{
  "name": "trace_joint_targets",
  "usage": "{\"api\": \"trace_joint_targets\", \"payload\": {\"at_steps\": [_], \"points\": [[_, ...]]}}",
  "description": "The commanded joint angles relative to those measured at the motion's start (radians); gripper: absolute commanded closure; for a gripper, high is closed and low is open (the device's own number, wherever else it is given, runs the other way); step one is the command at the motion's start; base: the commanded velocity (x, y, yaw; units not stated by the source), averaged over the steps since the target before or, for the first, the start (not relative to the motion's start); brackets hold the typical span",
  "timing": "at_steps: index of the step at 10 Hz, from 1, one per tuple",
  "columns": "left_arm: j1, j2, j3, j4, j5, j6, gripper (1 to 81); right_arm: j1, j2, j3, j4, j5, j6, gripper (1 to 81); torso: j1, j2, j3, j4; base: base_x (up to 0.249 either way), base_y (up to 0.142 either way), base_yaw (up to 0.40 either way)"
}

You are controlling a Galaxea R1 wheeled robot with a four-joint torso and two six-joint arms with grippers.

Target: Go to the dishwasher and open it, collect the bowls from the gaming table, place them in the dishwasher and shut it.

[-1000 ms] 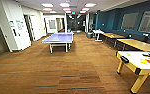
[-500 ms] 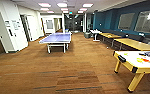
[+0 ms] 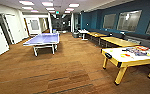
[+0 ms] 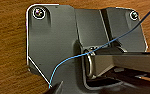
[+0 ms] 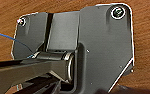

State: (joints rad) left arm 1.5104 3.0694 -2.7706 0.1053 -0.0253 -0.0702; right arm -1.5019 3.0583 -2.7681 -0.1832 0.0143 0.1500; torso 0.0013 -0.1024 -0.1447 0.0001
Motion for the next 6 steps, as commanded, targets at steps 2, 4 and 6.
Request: {"api": "trace_joint_targets", "payload": {"at_steps": [2, 4, 6], "points": [[-0.048, 0.002, 0.002, 0.005, 0.054, 0.010, 1.0, 0.050, 0.001, 0.001, -0.002, -0.053, -0.001, 1.0, 0.000, 0.000, 0.000, 0.000, 0.000, 0.000, -0.344], [-0.046, 0.002, 0.002, 0.005, 0.053, 0.010, 1.0, 0.051, 0.001, 0.003, -0.004, -0.054, -0.001, 1.0, 0.000, 0.000, 0.000, 0.000, 0.000, 0.000, -0.348], [-0.046, 0.002, 0.002, 0.005, 0.053, 0.010, 1.0, 0.051, 0.001, 0.004, -0.004, -0.054, -0.001, 1.0, 0.000, 0.000, 0.000, 0.000, 0.000, 0.000, -0.353]]}}
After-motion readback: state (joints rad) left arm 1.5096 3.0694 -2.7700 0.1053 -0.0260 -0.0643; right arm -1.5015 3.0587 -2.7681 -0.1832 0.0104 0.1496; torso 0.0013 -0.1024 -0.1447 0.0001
